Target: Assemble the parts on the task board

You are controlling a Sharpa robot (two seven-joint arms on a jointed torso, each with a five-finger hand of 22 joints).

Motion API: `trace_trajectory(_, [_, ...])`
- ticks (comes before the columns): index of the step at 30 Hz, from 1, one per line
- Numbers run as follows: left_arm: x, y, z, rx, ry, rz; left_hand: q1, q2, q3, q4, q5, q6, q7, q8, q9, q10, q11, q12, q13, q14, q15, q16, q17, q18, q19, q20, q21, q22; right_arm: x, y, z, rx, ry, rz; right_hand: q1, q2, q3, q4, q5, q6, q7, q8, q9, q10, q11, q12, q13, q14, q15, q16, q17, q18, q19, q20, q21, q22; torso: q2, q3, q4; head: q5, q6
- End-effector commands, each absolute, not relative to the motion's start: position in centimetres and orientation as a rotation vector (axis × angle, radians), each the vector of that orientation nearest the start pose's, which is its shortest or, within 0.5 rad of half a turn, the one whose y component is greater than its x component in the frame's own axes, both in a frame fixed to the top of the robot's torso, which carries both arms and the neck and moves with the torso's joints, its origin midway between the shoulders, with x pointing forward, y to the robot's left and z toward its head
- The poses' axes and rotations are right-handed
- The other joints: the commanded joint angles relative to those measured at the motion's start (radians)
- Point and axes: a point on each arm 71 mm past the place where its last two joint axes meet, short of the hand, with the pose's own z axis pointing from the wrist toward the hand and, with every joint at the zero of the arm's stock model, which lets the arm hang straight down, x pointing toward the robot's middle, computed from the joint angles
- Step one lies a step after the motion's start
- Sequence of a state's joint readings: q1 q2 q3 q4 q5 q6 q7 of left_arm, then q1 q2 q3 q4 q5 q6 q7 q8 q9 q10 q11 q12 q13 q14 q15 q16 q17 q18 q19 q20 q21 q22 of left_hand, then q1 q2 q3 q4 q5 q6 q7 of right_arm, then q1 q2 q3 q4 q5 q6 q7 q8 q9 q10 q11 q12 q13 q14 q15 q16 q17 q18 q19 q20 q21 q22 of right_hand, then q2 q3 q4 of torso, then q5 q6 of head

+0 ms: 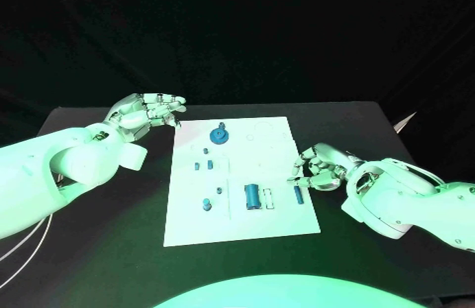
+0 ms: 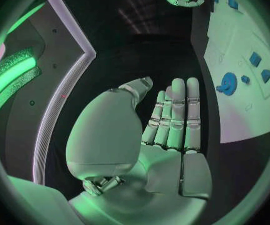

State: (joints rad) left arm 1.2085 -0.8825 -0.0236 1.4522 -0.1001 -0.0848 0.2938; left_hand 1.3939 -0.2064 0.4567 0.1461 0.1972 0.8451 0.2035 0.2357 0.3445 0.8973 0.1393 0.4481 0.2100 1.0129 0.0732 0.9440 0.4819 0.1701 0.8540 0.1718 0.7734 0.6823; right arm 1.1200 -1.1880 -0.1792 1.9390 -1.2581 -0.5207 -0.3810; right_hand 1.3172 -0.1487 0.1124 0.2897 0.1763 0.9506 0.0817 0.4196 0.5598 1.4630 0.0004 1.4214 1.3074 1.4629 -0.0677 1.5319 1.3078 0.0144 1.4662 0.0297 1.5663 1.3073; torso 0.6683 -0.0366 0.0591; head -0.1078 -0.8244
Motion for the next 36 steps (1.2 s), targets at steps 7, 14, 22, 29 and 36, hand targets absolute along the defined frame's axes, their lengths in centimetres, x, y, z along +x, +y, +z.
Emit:
trace_trajectory(7, [49.8,23.4,-17.5,-1.005,1.579,-1.604,0.008,-0.001,-0.008,0.001,0.003,-0.008,0.001,0.0,0.001,-0.007,0.003,0.007,-0.001,-0.005,-0.001,-0.005,-0.001,0.012,0.007,0.001,-0.006,-0.001,36.0,-27.9,-24.1,0.3,1.926,0.365,-0.044,-0.007,-0.005,0.002,0.002,0.016,0.002,-0.013,-0.002,0.04,0.006,-0.002,0.185,0.09,0.007,0.005,0.172,-0.014,0.105,0.013,0.004,0.263,0.001,0.0014,-0.0031,-0.007,0.0])
trace_trajectory(14, [49.8,23.4,-17.5,-1.005,1.58,-1.605,0.008,-0.001,-0.008,0.001,0.003,-0.008,0.001,0.0,0.001,-0.007,0.003,0.007,-0.001,-0.005,-0.001,-0.005,-0.001,0.012,0.007,0.001,-0.006,-0.001,35.8,-27.8,-25.1,0.286,1.957,0.327,-0.075,-0.012,-0.018,0.004,0.003,0.025,0.0,-0.018,0.0,0.039,0.005,-0.005,0.184,0.089,0.006,0.004,0.169,-0.014,0.105,0.014,0.004,0.263,0.001,0.0008,-0.0019,-0.01,-0.001])
trace_trajectory(22, [49.8,23.4,-17.5,-1.005,1.582,-1.605,0.009,0.0,-0.011,0.004,0.002,-0.008,0.001,0.001,0.002,-0.007,0.003,0.008,-0.002,-0.005,-0.001,-0.006,-0.002,0.012,0.008,0.002,-0.009,-0.003,35.8,-27.4,-26.4,0.271,2.002,0.305,-0.095,-0.009,-0.024,0.004,0.004,0.031,-0.002,-0.018,0.001,0.038,0.003,-0.008,0.182,0.089,0.005,0.003,0.167,-0.014,0.105,0.014,0.004,0.263,0.001,0.0008,-0.0018,-0.012,-0.003])
trace_trajectory(29, [49.8,23.5,-17.5,-1.005,1.583,-1.605,0.009,0.0,-0.011,0.004,0.002,-0.008,0.001,0.001,0.002,-0.007,0.003,0.008,-0.002,-0.005,-0.001,-0.006,-0.002,0.012,0.008,0.002,-0.009,-0.003,35.8,-26.7,-26.9,0.258,2.018,0.315,-0.1,-0.009,-0.026,0.003,0.004,0.035,-0.003,-0.016,0.003,0.038,0.002,-0.008,0.183,0.089,0.005,0.003,0.167,-0.014,0.105,0.013,0.004,0.263,0.0,0.0014,-0.0023,-0.01,-0.004])
trace_trajectory(36, [49.9,23.5,-17.5,-1.003,1.584,-1.6,0.009,0.0,-0.011,0.004,0.002,-0.008,0.001,0.001,0.002,-0.007,0.003,0.008,-0.002,-0.005,-0.001,-0.006,-0.002,0.012,0.008,0.002,-0.009,-0.003,35.8,-26.0,-27.4,0.232,2.035,0.319,-0.09,-0.006,-0.021,-0.001,0.005,0.047,-0.009,-0.01,0.008,0.038,-0.003,-0.008,0.183,0.088,0.001,0.003,0.166,-0.014,0.105,0.011,0.004,0.263,0.001,0.0005,-0.0008,-0.013,-0.001])
